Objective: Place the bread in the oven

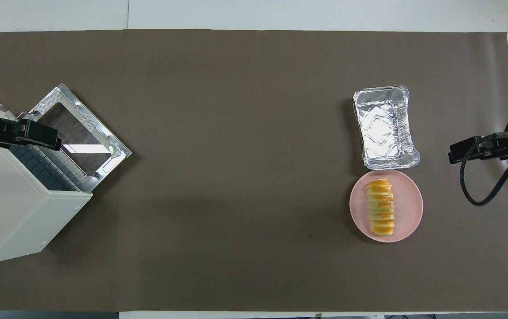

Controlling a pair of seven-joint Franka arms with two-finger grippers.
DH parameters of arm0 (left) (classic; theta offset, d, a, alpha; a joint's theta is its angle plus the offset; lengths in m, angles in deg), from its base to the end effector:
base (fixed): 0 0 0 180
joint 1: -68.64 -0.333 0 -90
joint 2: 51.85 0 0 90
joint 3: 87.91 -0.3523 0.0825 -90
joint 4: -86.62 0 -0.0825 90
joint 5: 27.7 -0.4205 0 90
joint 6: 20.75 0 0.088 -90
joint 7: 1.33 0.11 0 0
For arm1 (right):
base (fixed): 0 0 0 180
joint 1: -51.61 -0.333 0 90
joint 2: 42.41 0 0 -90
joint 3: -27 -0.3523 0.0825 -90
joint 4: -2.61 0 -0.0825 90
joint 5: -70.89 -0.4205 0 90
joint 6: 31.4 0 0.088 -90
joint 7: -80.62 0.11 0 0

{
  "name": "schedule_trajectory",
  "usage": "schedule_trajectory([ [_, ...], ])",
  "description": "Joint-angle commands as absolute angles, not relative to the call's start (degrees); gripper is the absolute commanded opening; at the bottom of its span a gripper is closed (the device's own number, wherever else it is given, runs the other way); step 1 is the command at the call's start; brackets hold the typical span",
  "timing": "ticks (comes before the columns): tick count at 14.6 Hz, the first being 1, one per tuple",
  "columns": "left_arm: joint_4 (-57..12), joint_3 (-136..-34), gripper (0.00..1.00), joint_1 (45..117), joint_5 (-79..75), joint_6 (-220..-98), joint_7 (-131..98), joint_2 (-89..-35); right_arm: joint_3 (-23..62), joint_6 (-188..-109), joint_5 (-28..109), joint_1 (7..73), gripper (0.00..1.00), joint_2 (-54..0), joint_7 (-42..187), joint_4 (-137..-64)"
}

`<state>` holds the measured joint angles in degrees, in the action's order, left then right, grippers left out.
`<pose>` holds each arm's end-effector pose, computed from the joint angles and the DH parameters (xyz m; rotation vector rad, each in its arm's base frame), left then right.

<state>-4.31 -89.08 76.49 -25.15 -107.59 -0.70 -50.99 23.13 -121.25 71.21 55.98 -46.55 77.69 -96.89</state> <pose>0.5750 -0.0724 0.6538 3.0921 -0.1994 -0.0909 0.5603 -0.0042 0.6152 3.1297 0.0661 -0.1513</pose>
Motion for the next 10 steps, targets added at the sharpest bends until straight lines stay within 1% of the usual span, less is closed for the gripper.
schedule_trajectory([
  [1,-5.9,-89.6,1.0,76.8,-24.4,-108.6,-0.4,-49.5,22.7,-120.2,72.0,56.7,1.0,-46.8,76.2,-96.4],
  [7,-5.9,-89.6,1.0,76.8,-24.4,-108.6,-0.4,-49.5,22.5,-120.3,71.3,56.4,1.0,-48.0,76.3,-98.5],
  [9,-5.9,-89.6,1.0,76.8,-24.4,-108.6,-0.4,-49.5,22.3,-121.7,71.2,55.6,1.0,-50.5,78.8,-103.8],
  [10,-5.9,-89.6,1.0,76.8,-24.4,-108.6,-0.4,-49.5,22.2,-124.2,71.2,54.2,1.0,-52.0,81.0,-107.0],
])
